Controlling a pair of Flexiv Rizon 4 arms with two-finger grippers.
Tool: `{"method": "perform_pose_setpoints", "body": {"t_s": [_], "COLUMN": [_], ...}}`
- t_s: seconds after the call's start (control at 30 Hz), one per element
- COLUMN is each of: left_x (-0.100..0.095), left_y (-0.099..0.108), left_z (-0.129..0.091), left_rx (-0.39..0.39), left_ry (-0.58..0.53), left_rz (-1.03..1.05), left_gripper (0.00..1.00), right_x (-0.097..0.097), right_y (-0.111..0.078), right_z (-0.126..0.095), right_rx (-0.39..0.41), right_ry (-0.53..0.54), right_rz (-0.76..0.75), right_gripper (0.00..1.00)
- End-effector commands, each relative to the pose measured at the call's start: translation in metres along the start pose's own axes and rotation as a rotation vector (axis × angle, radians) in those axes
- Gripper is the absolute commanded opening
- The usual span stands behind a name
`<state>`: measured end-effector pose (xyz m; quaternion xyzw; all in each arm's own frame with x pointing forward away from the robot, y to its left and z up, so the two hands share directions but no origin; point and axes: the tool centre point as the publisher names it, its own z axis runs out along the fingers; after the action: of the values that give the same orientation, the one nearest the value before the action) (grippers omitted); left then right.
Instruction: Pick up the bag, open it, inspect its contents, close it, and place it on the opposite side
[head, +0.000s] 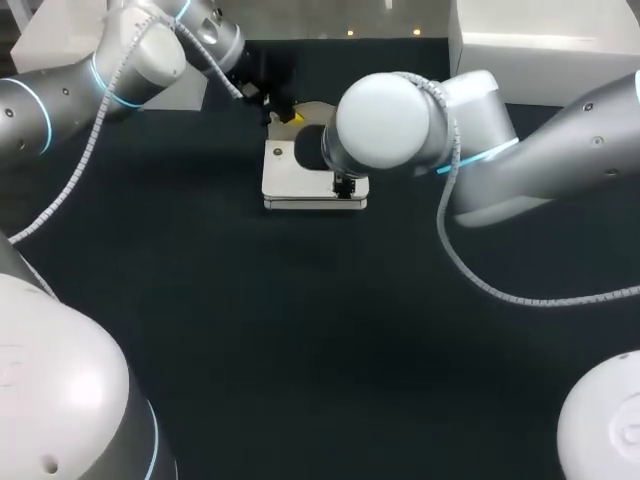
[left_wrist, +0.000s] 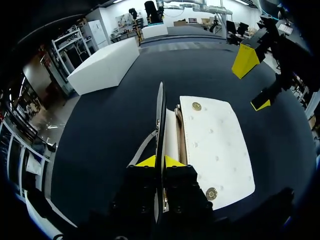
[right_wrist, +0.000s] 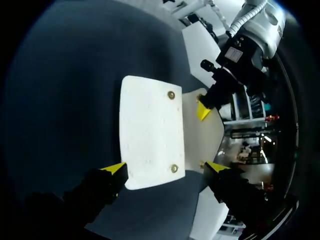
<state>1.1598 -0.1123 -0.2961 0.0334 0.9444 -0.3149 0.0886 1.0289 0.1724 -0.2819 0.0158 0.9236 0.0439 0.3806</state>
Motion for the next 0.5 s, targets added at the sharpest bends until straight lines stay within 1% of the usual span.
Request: {"method": "perform_pose_setpoints", "body": {"t_s": [0.03,0.07,0.1,0.17,0.2,0.5], "left_x": [0.006,0.007,0.009,0.012,0.014,0.028], "left_y": [-0.005,-0.006,-0.007,-0.009,-0.011,-0.022], "left_z": [-0.018,-0.020,-0.023,-0.028,-0.030,-0.048], "left_rx": [0.011,0.012,0.018,0.029,0.029,0.030], "left_ry": [0.021,0.024,0.029,0.036,0.037,0.042], "left_rz": [-0.008,-0.009,-0.013,-0.012,-0.011,-0.014], "left_gripper": [0.00,0.00,0.00,0.00,0.00,0.00], "right_x": [-0.008,-0.009,-0.011,-0.015,-0.017,-0.033], "right_y": [-0.003,-0.003,-0.003,-0.001,0.000,0.008], "right_z": [-0.006,-0.006,-0.005,-0.005,-0.004,0.001], "right_rx": [0.003,0.002,0.003,0.003,0.004,-0.001], "right_ry": [0.011,0.016,0.017,0.020,0.020,0.010], "right_rz": [0.002,0.006,0.006,0.009,0.010,0.008], "right_gripper": [0.55,0.43,0.34,0.06,0.00,0.00]}}
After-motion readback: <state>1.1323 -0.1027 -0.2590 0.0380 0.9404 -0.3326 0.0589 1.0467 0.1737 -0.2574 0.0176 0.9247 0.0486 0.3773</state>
